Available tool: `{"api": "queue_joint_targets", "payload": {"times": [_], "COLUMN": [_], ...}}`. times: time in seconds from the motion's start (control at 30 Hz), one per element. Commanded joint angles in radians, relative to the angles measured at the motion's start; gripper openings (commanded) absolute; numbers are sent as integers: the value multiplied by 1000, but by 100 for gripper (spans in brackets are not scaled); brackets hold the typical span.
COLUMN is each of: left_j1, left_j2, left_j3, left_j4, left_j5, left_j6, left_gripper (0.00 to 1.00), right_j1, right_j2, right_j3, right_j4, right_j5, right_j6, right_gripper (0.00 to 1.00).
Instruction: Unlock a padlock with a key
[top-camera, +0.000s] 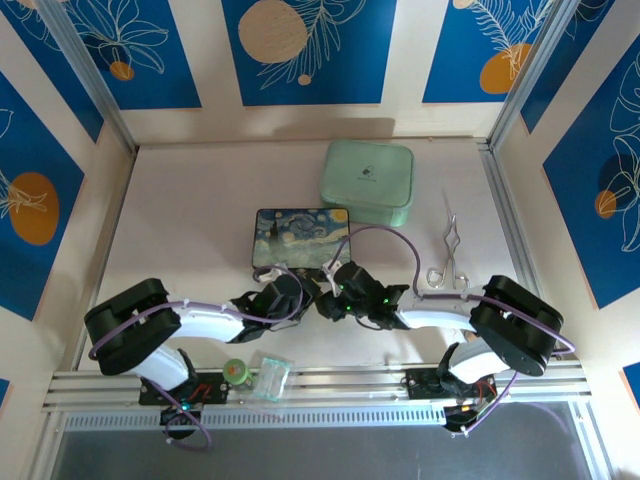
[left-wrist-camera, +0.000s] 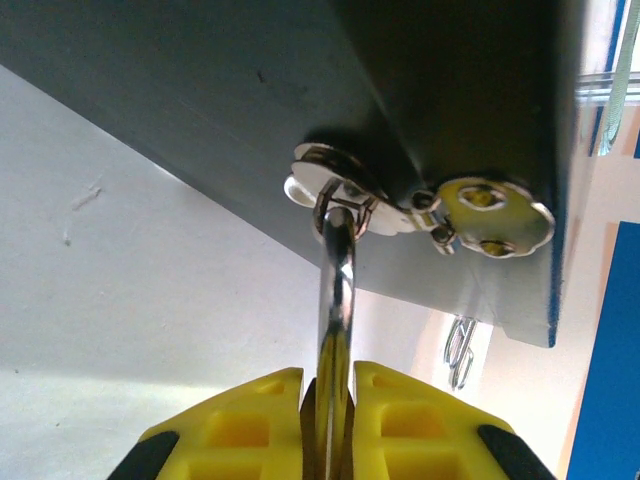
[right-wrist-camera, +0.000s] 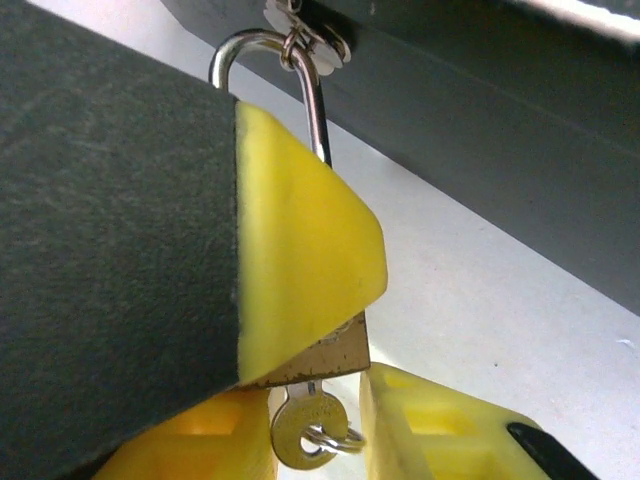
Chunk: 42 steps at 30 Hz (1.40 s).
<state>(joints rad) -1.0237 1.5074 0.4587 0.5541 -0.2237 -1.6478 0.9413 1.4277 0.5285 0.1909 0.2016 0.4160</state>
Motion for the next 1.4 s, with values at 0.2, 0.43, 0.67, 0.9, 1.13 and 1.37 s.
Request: {"api": "queue_joint_targets", "payload": {"times": [0.2,0.43,0.67,0.9,1.13,1.37], "left_j1": [-4,-4,-4,-3,-1,-1], "left_j2": [-2,-6,-13,-30,-33,-30], "left_j3": [0,-17,-31,-45,-48,-43], "left_j4": [54,81,94,84,76,74], "left_j5": [41,41,41,26,20,21], "left_j6": [-1,-4,-12,-14,-14,-15], "left_gripper": [0,0,0,0,0,0], "right_j1": [-170,-324,-353,-357,-345,-320], "right_j2": [6,100,134,95,33,13], "right_j3": [-46,-93,-107,-113,-113,-108], "right_j4": [142,269,291,225,153,132], "right_j5": [-307,-537,-550,-494,-411,-373], "right_j6": [96,271,323,308,285,270], "right_gripper": [18,18,23,34,35,36]}}
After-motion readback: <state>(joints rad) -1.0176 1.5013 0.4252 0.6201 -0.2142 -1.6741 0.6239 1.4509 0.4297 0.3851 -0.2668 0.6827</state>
